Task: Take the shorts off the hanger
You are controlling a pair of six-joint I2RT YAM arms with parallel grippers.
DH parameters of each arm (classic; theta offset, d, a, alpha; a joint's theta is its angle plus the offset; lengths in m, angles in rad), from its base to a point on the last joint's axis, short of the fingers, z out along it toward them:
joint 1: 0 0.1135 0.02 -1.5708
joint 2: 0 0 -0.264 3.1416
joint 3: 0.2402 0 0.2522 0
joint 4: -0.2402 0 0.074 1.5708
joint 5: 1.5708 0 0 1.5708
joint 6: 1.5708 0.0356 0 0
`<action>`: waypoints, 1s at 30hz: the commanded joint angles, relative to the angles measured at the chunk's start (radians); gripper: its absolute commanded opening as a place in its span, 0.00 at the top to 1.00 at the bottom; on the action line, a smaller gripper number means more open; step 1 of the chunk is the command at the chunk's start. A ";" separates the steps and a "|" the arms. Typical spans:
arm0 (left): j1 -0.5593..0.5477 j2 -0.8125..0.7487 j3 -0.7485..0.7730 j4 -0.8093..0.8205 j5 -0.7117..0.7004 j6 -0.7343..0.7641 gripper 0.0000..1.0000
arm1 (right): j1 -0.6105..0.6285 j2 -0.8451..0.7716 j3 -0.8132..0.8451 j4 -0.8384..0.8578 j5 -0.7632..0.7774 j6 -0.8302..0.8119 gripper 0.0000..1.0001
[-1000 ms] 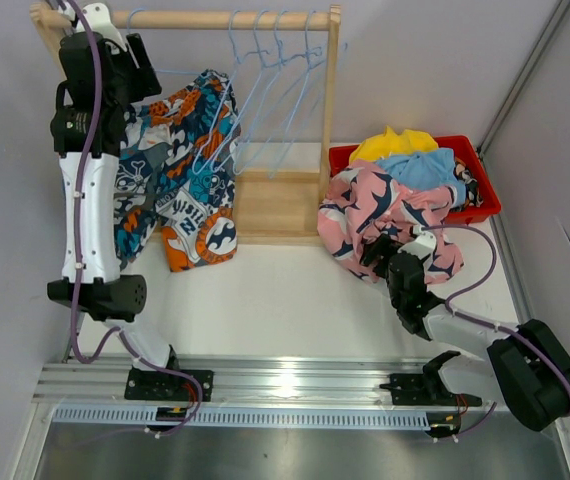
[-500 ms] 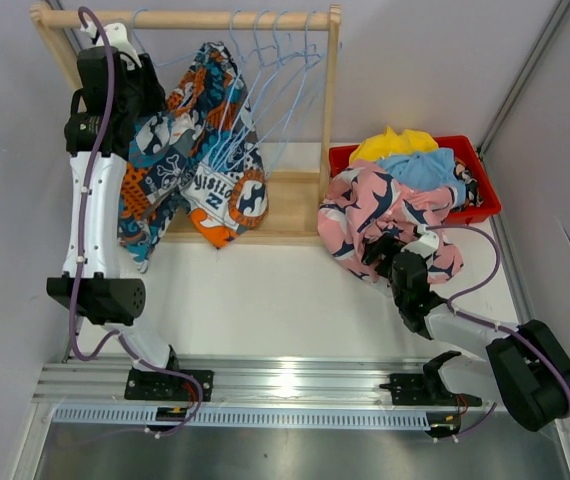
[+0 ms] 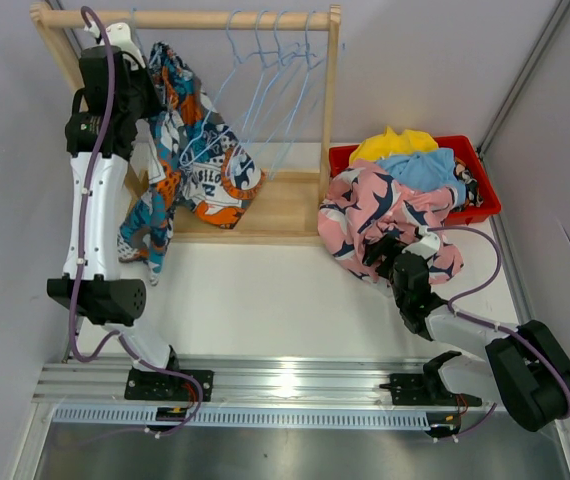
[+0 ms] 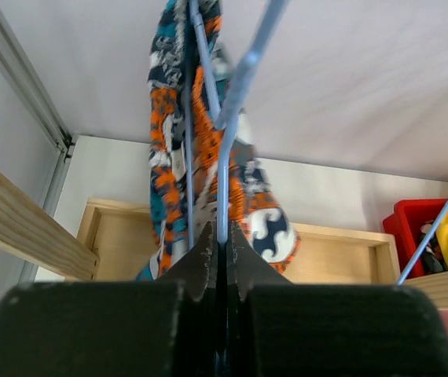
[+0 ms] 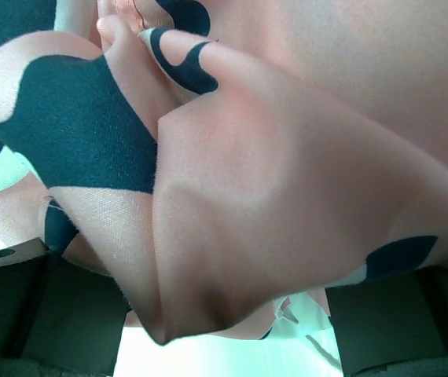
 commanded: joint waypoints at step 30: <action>-0.165 -0.669 -0.421 -0.039 -0.061 0.098 1.00 | 0.273 -0.302 0.200 -0.189 -0.003 -0.199 0.12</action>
